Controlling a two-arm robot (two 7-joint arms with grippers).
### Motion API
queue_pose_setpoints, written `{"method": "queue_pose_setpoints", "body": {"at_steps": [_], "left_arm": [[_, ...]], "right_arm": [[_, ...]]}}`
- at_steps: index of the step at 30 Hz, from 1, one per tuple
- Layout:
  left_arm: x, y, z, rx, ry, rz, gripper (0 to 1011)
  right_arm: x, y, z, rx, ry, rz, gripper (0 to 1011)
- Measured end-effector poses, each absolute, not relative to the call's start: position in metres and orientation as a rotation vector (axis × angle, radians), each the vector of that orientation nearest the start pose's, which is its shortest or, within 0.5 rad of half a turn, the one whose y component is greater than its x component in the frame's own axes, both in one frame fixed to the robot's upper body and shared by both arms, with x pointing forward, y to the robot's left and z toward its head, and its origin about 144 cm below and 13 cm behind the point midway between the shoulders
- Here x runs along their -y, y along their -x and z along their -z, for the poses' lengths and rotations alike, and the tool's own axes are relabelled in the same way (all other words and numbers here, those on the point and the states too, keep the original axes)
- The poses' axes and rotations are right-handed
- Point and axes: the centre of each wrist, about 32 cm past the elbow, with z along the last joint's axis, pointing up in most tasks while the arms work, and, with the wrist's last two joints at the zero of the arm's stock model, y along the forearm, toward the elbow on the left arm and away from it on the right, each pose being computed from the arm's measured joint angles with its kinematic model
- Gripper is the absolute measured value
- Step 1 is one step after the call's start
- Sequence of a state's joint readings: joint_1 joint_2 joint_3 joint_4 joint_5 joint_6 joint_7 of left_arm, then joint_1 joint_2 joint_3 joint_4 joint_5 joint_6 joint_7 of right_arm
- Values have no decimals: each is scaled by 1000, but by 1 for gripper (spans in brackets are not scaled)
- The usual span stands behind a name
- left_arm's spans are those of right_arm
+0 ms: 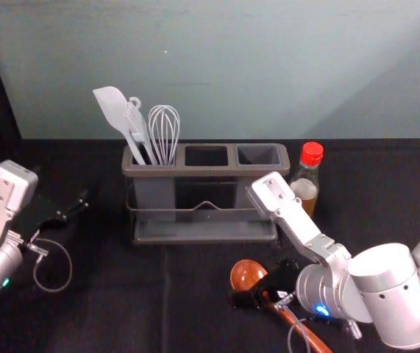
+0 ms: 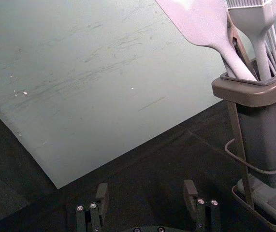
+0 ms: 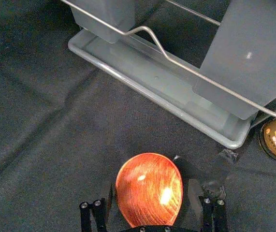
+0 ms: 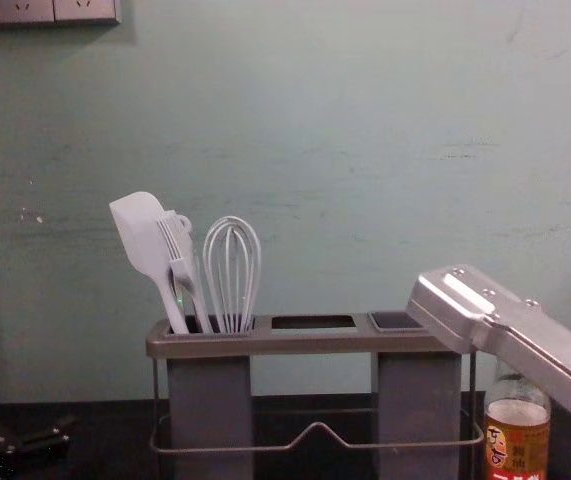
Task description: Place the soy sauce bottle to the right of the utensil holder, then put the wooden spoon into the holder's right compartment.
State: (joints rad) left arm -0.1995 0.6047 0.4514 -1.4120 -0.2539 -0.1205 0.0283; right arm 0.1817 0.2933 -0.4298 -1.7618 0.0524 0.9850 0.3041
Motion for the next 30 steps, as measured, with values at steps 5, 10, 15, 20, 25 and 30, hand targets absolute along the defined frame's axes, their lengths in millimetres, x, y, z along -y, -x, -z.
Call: {"method": "queue_pose_setpoints", "body": {"at_steps": [5, 10, 15, 20, 25, 30], "left_arm": [[-310, -489, -1140, 285, -305, -1248, 1011], [-310, -489, -1140, 285, -304, -1248, 1011], [-310, -489, -1140, 285, -305, -1248, 1011], [-310, -489, -1140, 285, -305, -1248, 1011], [-310, -489, -1140, 285, -304, -1248, 1011], [-310, -489, -1140, 285, -305, -1248, 1011]], "right_arm": [[167, -472, -1222, -297, 781, 921, 1003], [165, -475, -1222, -301, 788, 920, 1003], [165, -477, -1221, -304, 785, 915, 1003], [165, -478, -1221, -305, 778, 912, 1003], [164, -478, -1221, -303, 776, 909, 1003], [163, -480, -1221, -304, 776, 905, 1003]]}}
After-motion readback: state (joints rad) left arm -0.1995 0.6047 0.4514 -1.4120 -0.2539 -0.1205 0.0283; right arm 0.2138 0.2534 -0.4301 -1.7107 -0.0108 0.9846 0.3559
